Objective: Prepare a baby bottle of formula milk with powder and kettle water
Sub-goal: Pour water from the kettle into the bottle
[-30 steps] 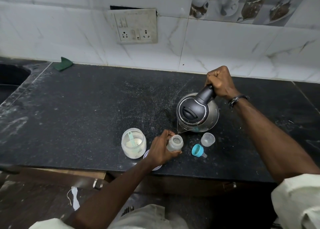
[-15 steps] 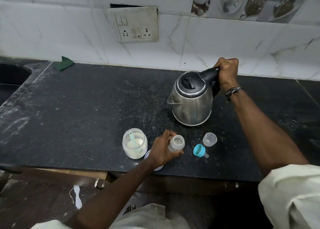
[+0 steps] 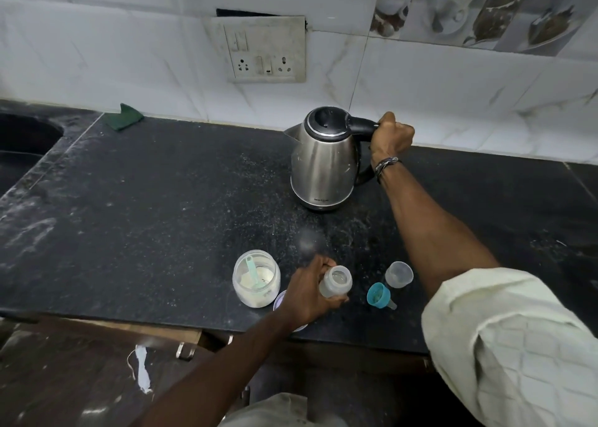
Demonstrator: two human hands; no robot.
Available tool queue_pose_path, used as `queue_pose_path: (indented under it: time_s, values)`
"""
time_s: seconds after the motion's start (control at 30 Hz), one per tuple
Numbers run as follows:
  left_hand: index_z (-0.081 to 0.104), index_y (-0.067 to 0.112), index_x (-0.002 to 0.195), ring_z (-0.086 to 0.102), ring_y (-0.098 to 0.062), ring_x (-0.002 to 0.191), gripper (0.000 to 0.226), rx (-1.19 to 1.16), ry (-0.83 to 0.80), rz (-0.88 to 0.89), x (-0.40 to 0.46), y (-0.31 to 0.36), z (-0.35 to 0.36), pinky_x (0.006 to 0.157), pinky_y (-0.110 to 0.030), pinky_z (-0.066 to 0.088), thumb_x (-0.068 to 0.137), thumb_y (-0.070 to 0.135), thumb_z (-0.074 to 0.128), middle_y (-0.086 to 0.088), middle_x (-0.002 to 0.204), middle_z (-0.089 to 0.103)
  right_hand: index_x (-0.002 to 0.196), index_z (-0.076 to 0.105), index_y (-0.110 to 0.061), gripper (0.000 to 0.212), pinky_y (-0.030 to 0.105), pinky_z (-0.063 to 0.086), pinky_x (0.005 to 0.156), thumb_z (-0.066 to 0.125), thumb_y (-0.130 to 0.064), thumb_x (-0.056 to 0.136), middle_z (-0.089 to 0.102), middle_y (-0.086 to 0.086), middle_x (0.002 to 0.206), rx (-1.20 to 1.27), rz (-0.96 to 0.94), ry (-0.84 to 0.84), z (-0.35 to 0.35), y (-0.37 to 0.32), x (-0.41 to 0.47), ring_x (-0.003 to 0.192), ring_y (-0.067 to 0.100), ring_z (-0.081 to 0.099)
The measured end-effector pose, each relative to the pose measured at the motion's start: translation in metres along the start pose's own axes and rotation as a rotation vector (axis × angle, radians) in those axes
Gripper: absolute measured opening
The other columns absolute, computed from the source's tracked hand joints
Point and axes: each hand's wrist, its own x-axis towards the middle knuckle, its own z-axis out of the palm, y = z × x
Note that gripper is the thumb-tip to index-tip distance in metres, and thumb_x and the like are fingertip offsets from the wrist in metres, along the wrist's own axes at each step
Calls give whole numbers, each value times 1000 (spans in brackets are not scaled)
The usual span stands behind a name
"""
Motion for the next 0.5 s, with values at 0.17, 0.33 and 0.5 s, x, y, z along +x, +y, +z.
queue_pose_path:
  time_s: [0.17,0.33,0.5]
  values:
    - [54,17,110,71,-13,90,61,17,-4,23,1,-1,-1,81,-43,54,64,35,90,7,97,74,38,39,-15,37,31,34,49,54,-28,70,34,-3,42,-31,30,2,19,9,1,46,23,38]
    - [54,21,109,70,-10,90,60,22,-3,35,0,-1,-1,81,-43,54,64,38,90,10,97,74,35,34,-14,40,25,25,45,53,-28,68,22,-7,32,-56,37,-2,31,17,0,40,18,29]
    - [54,19,110,70,-12,91,60,22,-3,37,1,0,-2,83,-43,53,65,35,90,9,98,74,37,33,-17,39,24,21,45,53,-26,70,20,-7,29,-60,43,-15,35,24,0,38,14,23]
